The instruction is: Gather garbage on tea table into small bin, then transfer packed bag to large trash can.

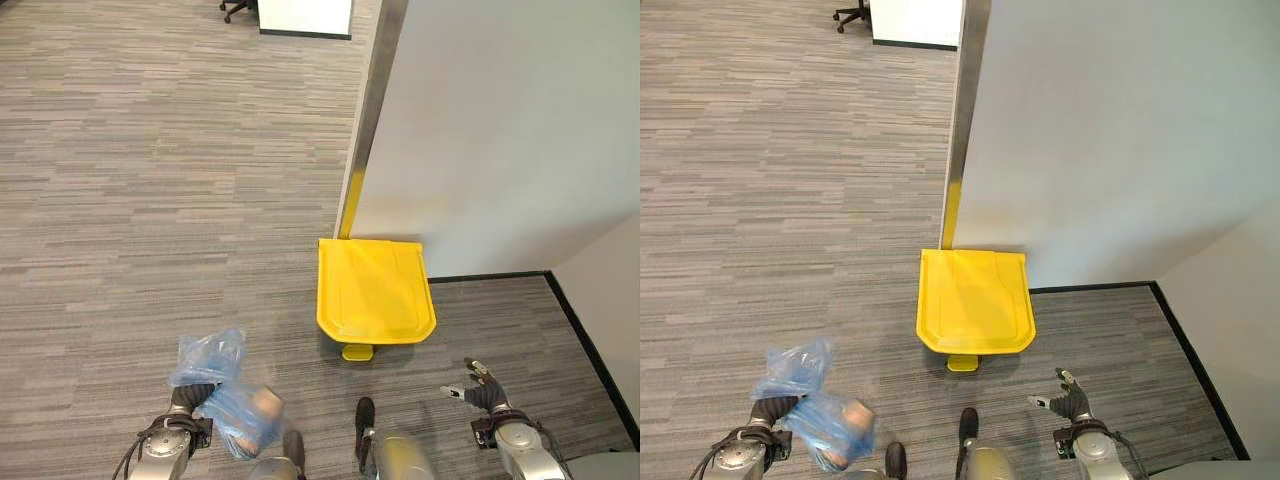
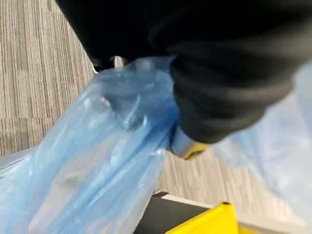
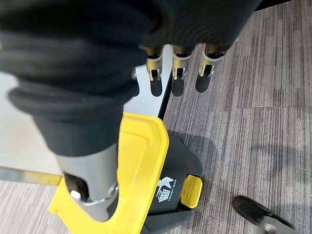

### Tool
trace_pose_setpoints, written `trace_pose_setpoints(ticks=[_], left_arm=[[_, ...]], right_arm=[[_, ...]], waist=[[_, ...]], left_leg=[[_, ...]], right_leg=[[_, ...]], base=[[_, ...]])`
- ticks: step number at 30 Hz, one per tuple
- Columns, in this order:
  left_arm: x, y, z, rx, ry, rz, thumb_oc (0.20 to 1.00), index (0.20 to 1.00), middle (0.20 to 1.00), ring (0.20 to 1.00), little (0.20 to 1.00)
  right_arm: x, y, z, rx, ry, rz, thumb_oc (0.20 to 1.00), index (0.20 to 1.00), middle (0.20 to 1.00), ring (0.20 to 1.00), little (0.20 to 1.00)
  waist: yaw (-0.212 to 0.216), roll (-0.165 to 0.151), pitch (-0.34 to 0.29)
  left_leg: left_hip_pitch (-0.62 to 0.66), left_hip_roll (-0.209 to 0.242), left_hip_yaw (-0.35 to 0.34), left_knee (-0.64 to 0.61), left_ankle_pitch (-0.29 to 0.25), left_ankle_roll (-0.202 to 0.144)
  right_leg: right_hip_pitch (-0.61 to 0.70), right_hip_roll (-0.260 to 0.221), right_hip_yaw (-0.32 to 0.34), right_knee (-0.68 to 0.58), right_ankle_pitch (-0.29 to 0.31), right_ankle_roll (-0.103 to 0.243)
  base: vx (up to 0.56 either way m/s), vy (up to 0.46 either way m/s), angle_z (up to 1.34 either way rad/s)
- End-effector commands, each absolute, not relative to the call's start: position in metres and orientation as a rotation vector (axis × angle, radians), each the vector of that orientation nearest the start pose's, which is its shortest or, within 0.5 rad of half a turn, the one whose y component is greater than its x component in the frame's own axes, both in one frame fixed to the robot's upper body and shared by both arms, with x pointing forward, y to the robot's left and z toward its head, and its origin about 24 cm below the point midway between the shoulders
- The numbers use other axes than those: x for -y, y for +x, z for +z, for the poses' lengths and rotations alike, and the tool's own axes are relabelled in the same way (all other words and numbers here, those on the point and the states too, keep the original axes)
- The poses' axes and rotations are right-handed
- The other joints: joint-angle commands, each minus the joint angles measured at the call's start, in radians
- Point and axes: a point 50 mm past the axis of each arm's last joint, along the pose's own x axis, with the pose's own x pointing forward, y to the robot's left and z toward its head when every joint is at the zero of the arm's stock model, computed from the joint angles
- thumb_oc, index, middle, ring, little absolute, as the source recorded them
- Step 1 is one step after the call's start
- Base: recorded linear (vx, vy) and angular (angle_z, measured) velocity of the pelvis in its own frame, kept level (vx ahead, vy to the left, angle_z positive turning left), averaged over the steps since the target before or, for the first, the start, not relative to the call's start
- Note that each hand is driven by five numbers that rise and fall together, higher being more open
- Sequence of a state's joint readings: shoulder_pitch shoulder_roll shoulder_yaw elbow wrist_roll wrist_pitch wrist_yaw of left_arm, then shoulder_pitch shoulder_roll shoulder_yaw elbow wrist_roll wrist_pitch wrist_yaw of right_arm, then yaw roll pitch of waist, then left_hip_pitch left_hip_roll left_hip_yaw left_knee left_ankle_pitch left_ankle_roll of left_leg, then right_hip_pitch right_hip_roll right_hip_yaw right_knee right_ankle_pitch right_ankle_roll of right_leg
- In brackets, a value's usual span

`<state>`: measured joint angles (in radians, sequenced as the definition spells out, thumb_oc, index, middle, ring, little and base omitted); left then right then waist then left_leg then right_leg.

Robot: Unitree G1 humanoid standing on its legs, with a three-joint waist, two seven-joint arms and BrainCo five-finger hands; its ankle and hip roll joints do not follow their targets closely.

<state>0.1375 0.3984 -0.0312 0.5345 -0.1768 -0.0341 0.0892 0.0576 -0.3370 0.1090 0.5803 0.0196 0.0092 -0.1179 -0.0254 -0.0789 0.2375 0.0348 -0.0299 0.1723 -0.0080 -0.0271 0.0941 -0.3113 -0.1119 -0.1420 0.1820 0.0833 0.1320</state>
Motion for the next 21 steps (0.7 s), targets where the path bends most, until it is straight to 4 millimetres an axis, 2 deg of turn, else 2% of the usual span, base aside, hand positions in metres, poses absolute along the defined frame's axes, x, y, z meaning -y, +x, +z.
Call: trace_pose_setpoints(ticks=[1, 3, 5, 8, 14, 17, 21], left_arm=[[-0.285, 0.201, -0.039, -0.424, 0.29, 0.251, 0.2, 0.2, 0.2, 0.2, 0.2], [-0.282, 0.205, -0.037, -0.409, 0.289, 0.242, 0.2, 0.2, 0.2, 0.2, 0.2], [-0.277, 0.206, -0.037, -0.406, 0.284, 0.222, 0.2, 0.2, 0.2, 0.2, 0.2], [-0.277, 0.204, -0.041, -0.422, 0.27, 0.234, 0.2, 0.2, 0.2, 0.2, 0.2], [-0.274, 0.203, -0.045, -0.441, 0.27, 0.211, 0.2, 0.2, 0.2, 0.2, 0.2], [-0.272, 0.203, -0.044, -0.439, 0.272, 0.194, 0.2, 0.2, 0.2, 0.2, 0.2], [-0.264, 0.207, -0.044, -0.434, 0.291, 0.131, 0.2, 0.2, 0.2, 0.2, 0.2]], right_arm=[[0.246, 0.209, -0.062, -0.534, -0.408, -0.123, 1.0, 1.0, 1.0, 1.0, 1.0], [0.249, 0.205, -0.063, -0.539, -0.399, -0.138, 1.0, 1.0, 1.0, 1.0, 1.0], [0.254, 0.203, -0.061, -0.534, -0.396, -0.161, 1.0, 1.0, 1.0, 1.0, 1.0], [0.259, 0.205, -0.059, -0.528, -0.394, -0.185, 1.0, 1.0, 1.0, 1.0, 1.0], [0.263, 0.208, -0.055, -0.512, -0.386, -0.205, 1.0, 1.0, 1.0, 1.0, 1.0], [0.258, 0.21, -0.056, -0.511, -0.396, -0.17, 1.0, 1.0, 1.0, 1.0, 1.0], [0.228, 0.233, -0.046, -0.438, -0.392, -0.025, 1.0, 1.0, 1.0, 1.0, 1.0]], waist=[[-0.026, -0.009, 0.017], [-0.035, -0.017, 0.013], [-0.041, -0.025, 0.002], [-0.047, -0.02, -0.011], [-0.067, -0.003, -0.04], [-0.063, 0.0, -0.04], [-0.05, 0.006, -0.035]], left_leg=[[0.047, -0.057, -0.088, 0.13, -0.205, -0.058], [0.044, -0.077, -0.109, 0.164, -0.23, -0.063], [0.038, -0.095, -0.127, 0.223, -0.269, -0.069], [0.027, -0.074, -0.134, 0.268, -0.297, -0.078], [0.044, -0.058, -0.124, 0.211, -0.289, -0.073], [0.054, -0.063, -0.119, 0.181, -0.281, -0.067], [0.06, -0.08, -0.118, 0.159, -0.275, -0.056]], right_leg=[[0.002, -0.008, -0.062, -0.116, -0.021, 0.043], [0.014, -0.005, -0.047, -0.153, -0.011, 0.041], [0.03, -0.012, -0.007, -0.162, 0.021, 0.022], [0.022, -0.005, 0.009, -0.127, 0.028, 0.012], [0.015, 0.019, 0.014, -0.128, 0.028, 0.005], [0.013, 0.024, 0.023, -0.141, 0.039, 0.012], [0.004, 0.02, 0.042, -0.159, 0.061, 0.02]], base=[[0.15, -0.022, 0.36], [0.16, -0.047, 0.47], [0.2, -0.084, 0.67], [0.18, -0.114, 0.36], [0.07, -0.03, -0.03], [-0.01, 0.021, -0.07], [-0.02, 0.034, -0.11]])
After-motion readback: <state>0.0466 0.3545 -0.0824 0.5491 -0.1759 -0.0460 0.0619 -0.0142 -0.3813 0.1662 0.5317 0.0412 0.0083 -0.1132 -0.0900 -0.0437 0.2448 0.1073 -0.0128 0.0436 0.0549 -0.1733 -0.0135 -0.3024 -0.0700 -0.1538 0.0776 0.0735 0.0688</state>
